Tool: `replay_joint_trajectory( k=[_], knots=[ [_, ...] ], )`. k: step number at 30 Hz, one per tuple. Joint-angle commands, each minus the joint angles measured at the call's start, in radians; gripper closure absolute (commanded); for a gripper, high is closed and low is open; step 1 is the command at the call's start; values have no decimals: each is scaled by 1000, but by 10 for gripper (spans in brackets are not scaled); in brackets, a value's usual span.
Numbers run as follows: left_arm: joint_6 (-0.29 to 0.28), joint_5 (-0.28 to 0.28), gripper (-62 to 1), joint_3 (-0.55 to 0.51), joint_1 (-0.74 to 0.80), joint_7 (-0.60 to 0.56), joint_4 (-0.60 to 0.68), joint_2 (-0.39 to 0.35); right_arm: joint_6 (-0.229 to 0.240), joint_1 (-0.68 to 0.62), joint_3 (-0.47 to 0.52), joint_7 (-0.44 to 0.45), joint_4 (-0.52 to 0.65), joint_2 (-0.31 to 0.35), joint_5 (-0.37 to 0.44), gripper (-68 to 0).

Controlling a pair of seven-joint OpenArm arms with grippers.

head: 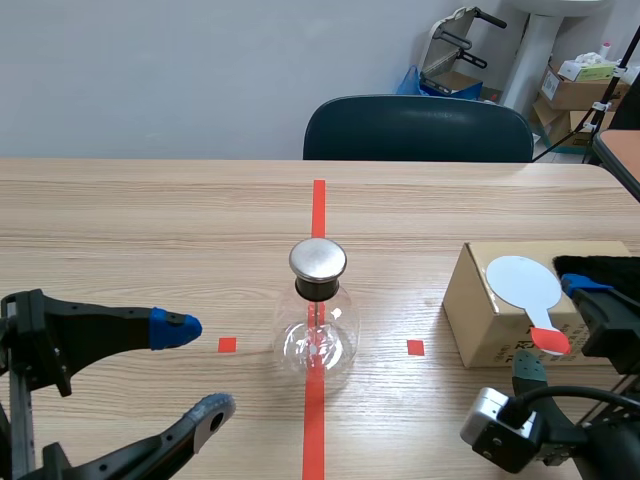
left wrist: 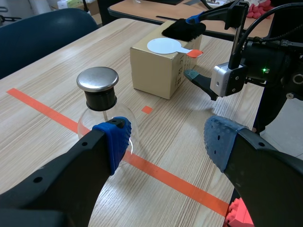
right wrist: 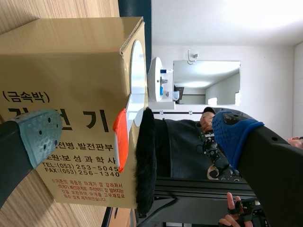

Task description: Do the electroscope experiment

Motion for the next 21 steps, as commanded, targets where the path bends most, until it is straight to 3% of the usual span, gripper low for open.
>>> replay_joint_trajectory(
  k=[1,16,21],
  knots=[
    [-3,-2,-362,-1,0,-11,29,5,-52,6,1,-4,11,11,12,-679],
    [-3,-3,-363,-1,0,-5,29,5,-52,6,1,-4,11,11,11,-679],
    [-3,-3,-407,-1,0,6,29,5,-52,6,1,-3,11,11,12,-679]
  ],
)
